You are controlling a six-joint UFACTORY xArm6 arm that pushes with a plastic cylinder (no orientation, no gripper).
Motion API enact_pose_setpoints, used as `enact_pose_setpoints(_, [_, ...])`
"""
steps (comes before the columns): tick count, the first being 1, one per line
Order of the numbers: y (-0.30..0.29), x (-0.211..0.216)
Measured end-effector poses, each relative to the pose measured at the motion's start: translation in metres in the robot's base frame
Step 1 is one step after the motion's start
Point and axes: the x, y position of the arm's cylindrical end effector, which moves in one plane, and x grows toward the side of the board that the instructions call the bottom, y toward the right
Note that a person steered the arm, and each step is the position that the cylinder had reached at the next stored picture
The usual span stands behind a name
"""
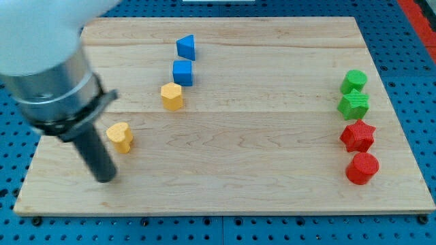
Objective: Nudge the heart to the right
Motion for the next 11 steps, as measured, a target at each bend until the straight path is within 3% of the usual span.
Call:
enact_pose_setpoints(1, [-0.027,-0.026])
enact_pose_setpoints(3, [0.158,-0.094])
enact_pose_setpoints(4, [0.192,-0.094])
enact_pose_setpoints(5, [0.180,-0.072])
enact_pose_setpoints(6, [0.102,-0.042])
enact_pose_setpoints(7, [0.081,-0.100])
enact_pose_setpoints(9, [0.110,-0.128])
enact_pose_setpoints(11, [0.112,-0.120])
